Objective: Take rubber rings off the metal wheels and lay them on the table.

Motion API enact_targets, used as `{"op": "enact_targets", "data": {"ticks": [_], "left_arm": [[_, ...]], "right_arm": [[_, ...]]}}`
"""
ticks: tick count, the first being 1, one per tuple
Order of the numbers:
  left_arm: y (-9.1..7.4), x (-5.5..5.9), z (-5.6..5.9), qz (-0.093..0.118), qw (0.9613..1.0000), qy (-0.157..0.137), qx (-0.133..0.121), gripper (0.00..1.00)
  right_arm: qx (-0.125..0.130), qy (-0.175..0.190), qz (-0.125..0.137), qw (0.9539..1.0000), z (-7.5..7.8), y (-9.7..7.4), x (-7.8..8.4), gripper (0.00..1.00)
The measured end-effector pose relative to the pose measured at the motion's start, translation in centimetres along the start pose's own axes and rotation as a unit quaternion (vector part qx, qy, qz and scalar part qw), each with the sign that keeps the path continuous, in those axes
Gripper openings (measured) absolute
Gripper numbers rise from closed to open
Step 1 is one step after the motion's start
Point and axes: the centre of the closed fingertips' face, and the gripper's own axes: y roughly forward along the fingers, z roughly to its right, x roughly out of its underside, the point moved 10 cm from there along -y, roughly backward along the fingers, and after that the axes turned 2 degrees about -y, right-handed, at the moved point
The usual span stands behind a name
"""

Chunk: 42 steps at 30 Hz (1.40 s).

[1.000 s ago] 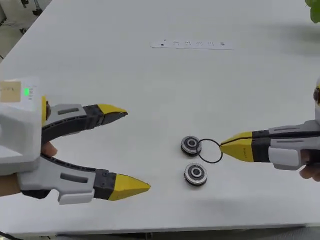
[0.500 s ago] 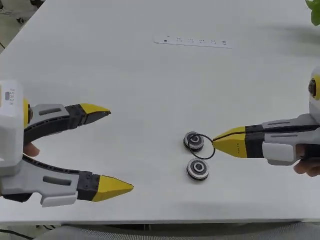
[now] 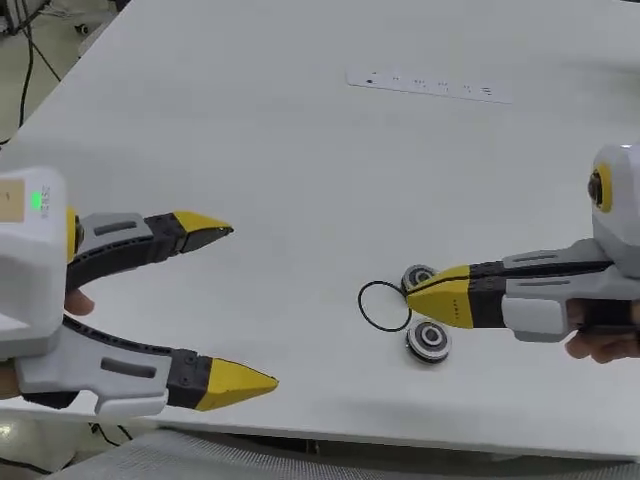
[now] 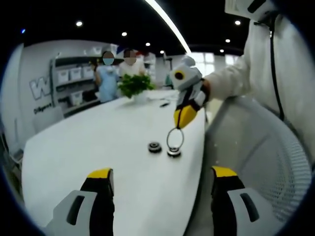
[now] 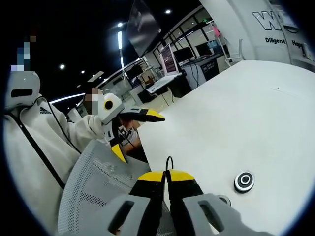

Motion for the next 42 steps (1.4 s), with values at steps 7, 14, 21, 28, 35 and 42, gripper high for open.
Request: {"op": "enact_targets", "data": {"ticks": [7,14,21,28,35,42], "left_arm": [[-0.1,0.8,0.2,-0.004,1.0,-0.007,0.003,0.82],[-0.1,1.1,0.1,-0.001,0.9999,-0.011,0.004,0.83],[0.1,1.2,0.0,0.004,0.9998,-0.017,0.006,0.83],[0.5,1.3,0.1,0.006,0.9997,-0.022,0.008,0.83],[0.6,1.3,0.1,0.006,0.9996,-0.025,0.008,0.83],[0.6,1.3,0.1,0.007,0.9996,-0.028,0.006,0.82]], "right_arm": [[-0.013,0.002,-0.01,0.9999,0.1,2.0,0.2,0.0],[-0.013,0.011,-0.024,0.9996,0.8,3.2,0.7,0.0],[-0.003,0.024,-0.042,0.9988,1.7,4.2,1.6,0.0],[-0.003,0.031,-0.057,0.9979,2.3,5.2,2.3,0.0],[0.004,0.035,-0.071,0.9969,3.1,5.9,3.0,0.0],[0.022,0.044,-0.076,0.9959,3.9,5.9,3.5,0.0]]}}
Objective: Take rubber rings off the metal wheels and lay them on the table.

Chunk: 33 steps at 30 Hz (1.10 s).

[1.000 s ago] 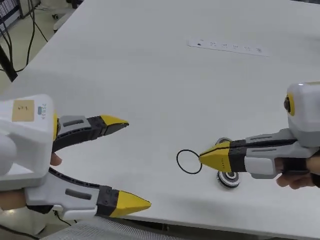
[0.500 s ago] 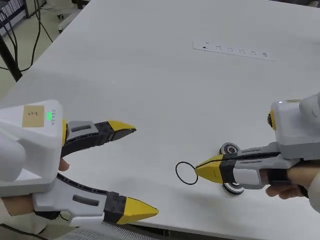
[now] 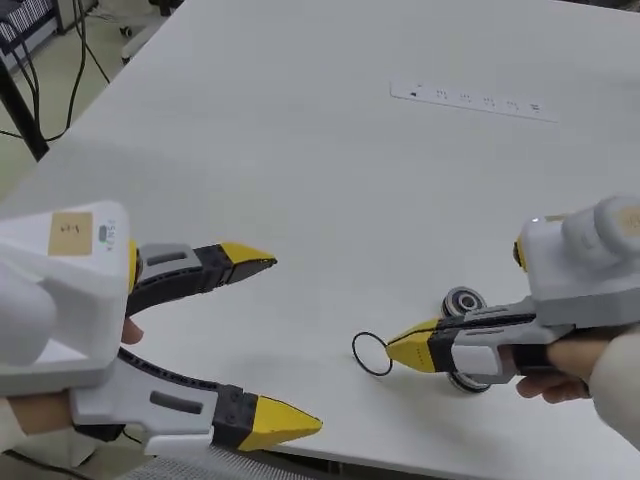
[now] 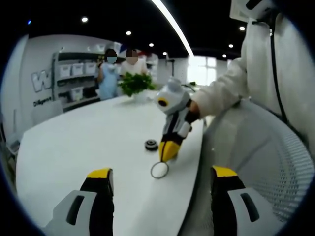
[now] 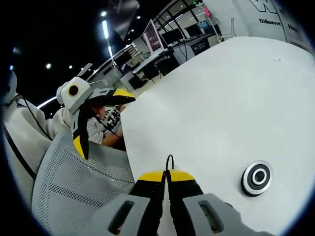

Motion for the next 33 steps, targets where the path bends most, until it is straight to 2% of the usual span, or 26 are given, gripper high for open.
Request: {"op": "enact_targets", "data": {"ticks": [13,27,33], "left_arm": [[0.0,0.2,0.1,-0.001,1.0,-0.004,0.004,0.82],[-0.1,0.2,-0.2,-0.001,1.0,-0.001,0.009,0.82],[0.1,0.3,-0.4,-0.001,0.9998,0.0,0.017,0.81]], "right_arm": [[0.043,0.012,-0.015,0.9989,1.2,0.0,0.5,0.0],[0.057,0.014,-0.02,0.9981,1.5,-0.5,0.5,0.06],[0.061,0.008,-0.004,0.9981,0.9,-1.9,-0.2,0.07]]}}
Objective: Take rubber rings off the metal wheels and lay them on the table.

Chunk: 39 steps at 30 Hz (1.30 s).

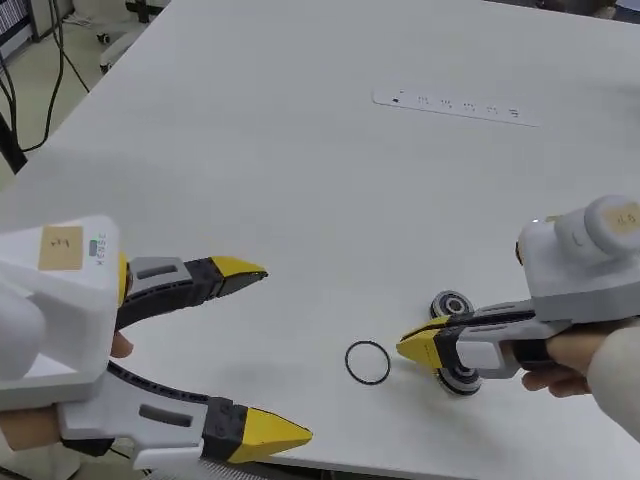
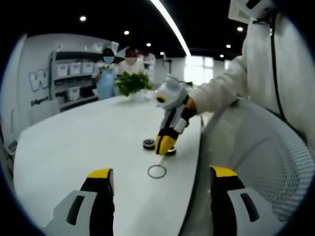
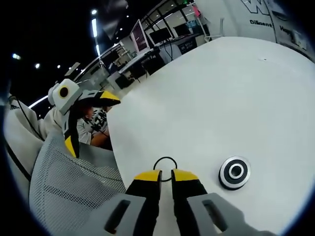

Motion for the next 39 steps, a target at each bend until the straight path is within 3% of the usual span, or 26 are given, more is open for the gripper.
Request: {"op": "enact_targets", "data": {"ticks": [13,21,31,39], "left_arm": [[0.2,-0.2,-0.8,0.008,0.9996,0.006,0.026,0.81],[0.3,-0.1,-1.0,0.013,0.9991,0.007,0.04,0.81],[0.1,0.1,-1.5,0.007,0.9986,0.006,0.052,0.81],[-0.1,-0.1,-1.8,0.01,0.999,0.004,0.044,0.81]], "right_arm": [[0.022,-0.011,0.042,0.9988,-2.0,-3.5,-1.0,0.09],[0.038,-0.021,0.048,0.9979,-3.3,-5.6,-1.0,0.1],[0.057,-0.017,0.058,0.9965,-3.6,-6.7,-1.0,0.11],[0.058,-0.016,0.057,0.9966,-3.4,-6.7,-0.8,0.12]]}}
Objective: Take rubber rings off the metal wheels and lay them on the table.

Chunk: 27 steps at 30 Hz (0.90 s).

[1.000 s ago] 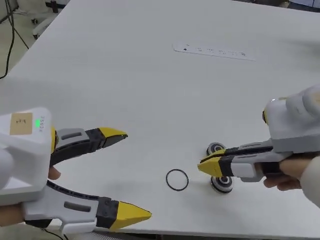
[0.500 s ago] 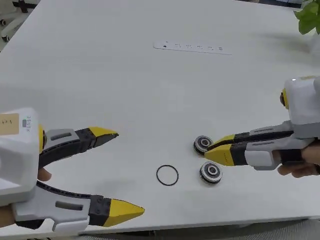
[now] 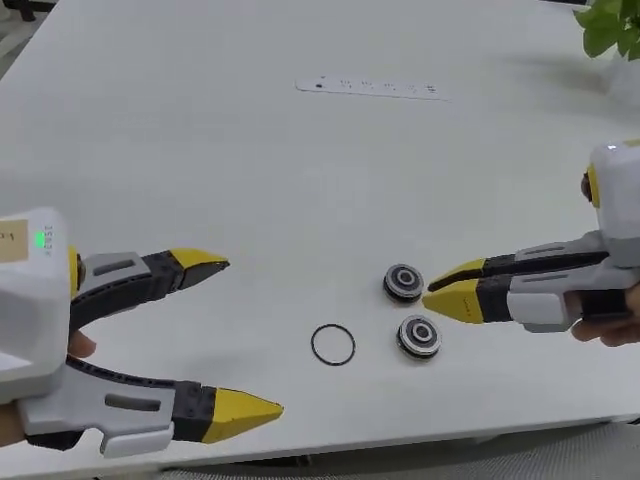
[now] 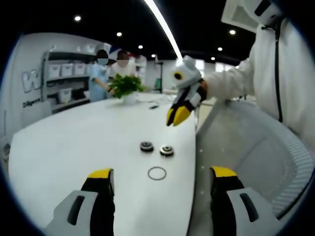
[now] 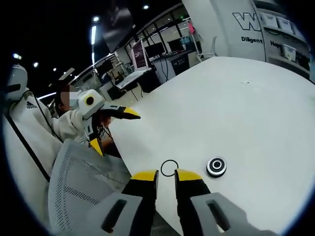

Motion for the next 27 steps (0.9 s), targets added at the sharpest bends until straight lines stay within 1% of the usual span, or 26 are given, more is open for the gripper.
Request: {"op": "enact_targets", "data": {"ticks": [2,5,9,12,18,21,27], "left_arm": [[-0.1,0.0,0.2,0.001,1.0,0.002,-0.001,0.81],[-0.1,0.0,0.2,-0.005,1.0,0.003,-0.007,0.81],[0.0,-0.3,0.4,-0.003,0.9998,0.004,-0.021,0.81],[0.2,-0.6,0.6,-0.006,0.9994,0.006,-0.033,0.81],[0.9,-1.5,1.1,-0.012,0.9989,0.009,-0.044,0.81],[1.3,-2.1,1.4,-0.016,0.9985,0.013,-0.051,0.81],[1.9,-3.2,2.0,-0.013,0.9984,0.007,-0.055,0.81]], "right_arm": [[-0.001,-0.003,0.002,1.0,0.1,0.0,0.0,0.12],[-0.004,-0.007,0.003,1.0,0.3,-0.2,0.1,0.12],[-0.01,-0.02,0.0,0.9998,0.9,-0.7,0.1,0.13],[-0.017,-0.031,-0.003,0.9994,1.5,-1.1,0.2,0.13],[-0.031,-0.041,-0.008,0.9986,2.9,-1.9,0.7,0.15],[-0.036,-0.044,-0.01,0.9984,3.4,-2.2,1.0,0.15],[-0.047,-0.048,-0.009,0.9977,4.5,-2.9,1.7,0.15]]}}
